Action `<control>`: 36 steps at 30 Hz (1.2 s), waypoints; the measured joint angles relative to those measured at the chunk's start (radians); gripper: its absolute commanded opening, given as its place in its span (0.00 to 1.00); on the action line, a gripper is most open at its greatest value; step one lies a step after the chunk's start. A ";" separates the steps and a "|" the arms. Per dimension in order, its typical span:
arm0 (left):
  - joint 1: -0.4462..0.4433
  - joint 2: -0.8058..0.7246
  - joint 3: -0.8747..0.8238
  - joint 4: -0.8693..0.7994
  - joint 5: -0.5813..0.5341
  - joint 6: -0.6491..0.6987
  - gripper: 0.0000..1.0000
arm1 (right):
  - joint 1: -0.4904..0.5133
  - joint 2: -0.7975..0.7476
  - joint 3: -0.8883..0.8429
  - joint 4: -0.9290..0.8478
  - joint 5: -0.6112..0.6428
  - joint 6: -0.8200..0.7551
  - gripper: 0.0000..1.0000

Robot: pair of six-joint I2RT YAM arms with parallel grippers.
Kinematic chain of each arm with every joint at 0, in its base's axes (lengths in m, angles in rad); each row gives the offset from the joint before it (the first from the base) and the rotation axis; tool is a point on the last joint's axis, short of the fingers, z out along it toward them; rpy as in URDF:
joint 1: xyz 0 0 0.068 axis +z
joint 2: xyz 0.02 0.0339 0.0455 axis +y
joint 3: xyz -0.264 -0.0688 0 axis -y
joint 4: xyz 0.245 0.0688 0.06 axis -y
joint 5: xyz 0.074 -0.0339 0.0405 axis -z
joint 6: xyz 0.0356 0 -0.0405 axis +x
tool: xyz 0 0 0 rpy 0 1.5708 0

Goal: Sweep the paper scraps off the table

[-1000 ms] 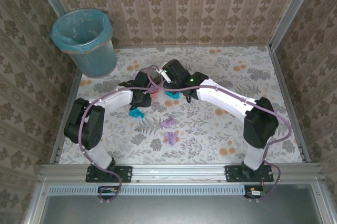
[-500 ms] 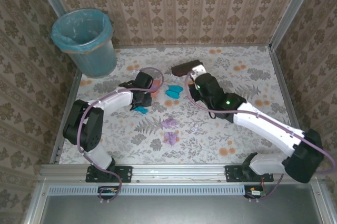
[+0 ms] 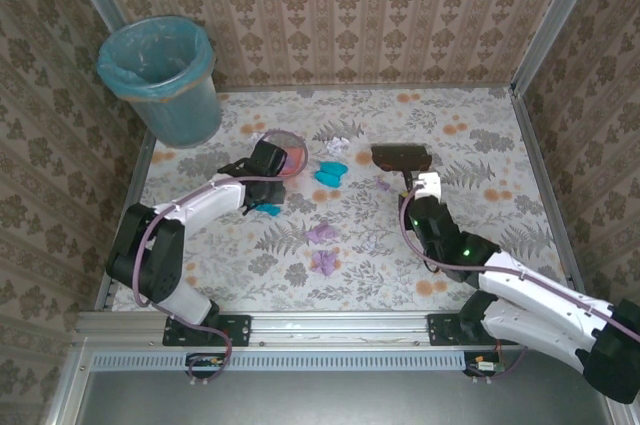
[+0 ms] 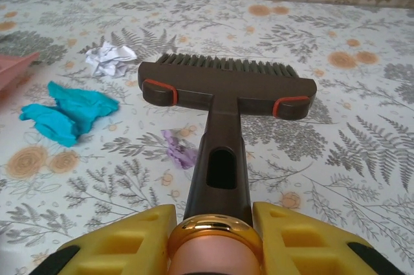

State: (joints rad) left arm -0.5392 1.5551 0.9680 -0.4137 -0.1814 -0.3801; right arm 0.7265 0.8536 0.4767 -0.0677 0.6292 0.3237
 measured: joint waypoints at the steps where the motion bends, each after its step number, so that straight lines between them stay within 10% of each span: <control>1: -0.003 -0.002 -0.002 0.007 -0.006 0.004 0.00 | 0.000 -0.012 -0.019 0.016 0.010 0.003 0.00; 19: -0.121 -0.156 0.089 -0.083 -0.117 0.030 0.00 | -0.008 -0.027 -0.117 0.176 0.079 0.071 0.00; 29: -0.094 -0.110 0.572 -0.402 -0.169 -0.020 0.00 | -0.028 -0.019 -0.140 0.184 0.101 0.122 0.00; 36: 0.100 0.011 0.921 -0.575 -0.078 -0.046 0.00 | -0.036 -0.016 -0.140 0.185 0.100 0.127 0.00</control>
State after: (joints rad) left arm -0.4389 1.5665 1.8893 -0.9890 -0.2592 -0.4259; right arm 0.6903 0.8371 0.3363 0.1169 0.7296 0.4503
